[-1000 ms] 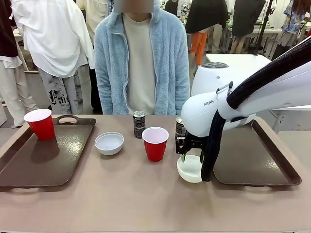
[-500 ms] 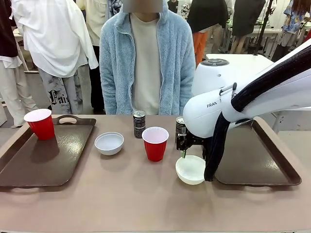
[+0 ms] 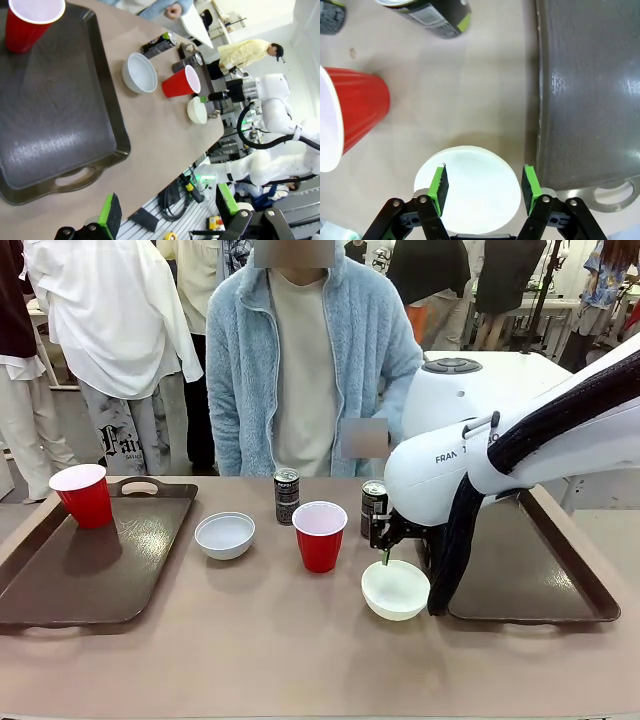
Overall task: Prepare tableware on both trays.
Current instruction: Pick up a Picnic Bowl from the table and place it on a Handle tray.
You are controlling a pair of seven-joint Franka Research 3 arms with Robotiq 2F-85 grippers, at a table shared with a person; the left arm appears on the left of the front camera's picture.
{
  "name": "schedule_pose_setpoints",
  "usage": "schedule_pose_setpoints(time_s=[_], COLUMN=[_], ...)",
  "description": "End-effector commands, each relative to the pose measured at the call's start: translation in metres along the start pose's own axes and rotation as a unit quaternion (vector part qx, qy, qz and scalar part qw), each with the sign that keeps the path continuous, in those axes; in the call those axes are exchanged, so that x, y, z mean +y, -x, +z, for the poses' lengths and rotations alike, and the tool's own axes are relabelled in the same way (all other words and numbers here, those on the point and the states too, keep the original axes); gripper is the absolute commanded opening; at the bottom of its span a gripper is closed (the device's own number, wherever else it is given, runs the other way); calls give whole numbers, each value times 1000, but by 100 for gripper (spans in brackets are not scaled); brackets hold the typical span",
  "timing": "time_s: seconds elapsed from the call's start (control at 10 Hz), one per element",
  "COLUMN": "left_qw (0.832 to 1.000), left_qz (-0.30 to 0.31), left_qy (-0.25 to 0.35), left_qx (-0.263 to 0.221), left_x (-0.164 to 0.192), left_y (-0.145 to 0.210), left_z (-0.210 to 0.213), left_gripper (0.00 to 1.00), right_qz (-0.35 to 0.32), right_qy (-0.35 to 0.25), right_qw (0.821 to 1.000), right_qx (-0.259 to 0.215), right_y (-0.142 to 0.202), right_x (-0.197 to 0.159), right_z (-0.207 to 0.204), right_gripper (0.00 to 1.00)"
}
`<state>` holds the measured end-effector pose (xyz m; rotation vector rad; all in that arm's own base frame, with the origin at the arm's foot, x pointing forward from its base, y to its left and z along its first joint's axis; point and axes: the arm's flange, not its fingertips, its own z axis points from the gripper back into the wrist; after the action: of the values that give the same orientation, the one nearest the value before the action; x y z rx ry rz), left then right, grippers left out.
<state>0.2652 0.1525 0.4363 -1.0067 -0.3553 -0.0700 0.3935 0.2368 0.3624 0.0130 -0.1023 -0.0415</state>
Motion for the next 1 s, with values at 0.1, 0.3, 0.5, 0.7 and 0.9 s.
schedule_pose_setpoints(time_s=[0.1,0.3,0.5,0.7,0.9], left_qw=[1000,1000,1000,1000,1000], left_qz=[4,4,4,4,4], left_qy=[3,3,3,3,3], left_qx=[-3,-3,-3,-3,-3], left_x=[-1,-1,-1,-1,-1], left_y=[0,0,0,0,0], left_z=[2,2,2,2,2], left_gripper=[100,100,100,100,100], right_qz=[-10,-3,-7,-6,0], right_qy=[5,-5,-8,-10,-13], right_qw=[1000,1000,999,999,1000], right_qx=[20,31,33,33,28], right_y=[-9,-11,-10,-8,-4], right_x=[-1,-1,-4,-7,-16], right_z=[-18,-20,-15,-10,5], right_gripper=[76,18,0,0,0])
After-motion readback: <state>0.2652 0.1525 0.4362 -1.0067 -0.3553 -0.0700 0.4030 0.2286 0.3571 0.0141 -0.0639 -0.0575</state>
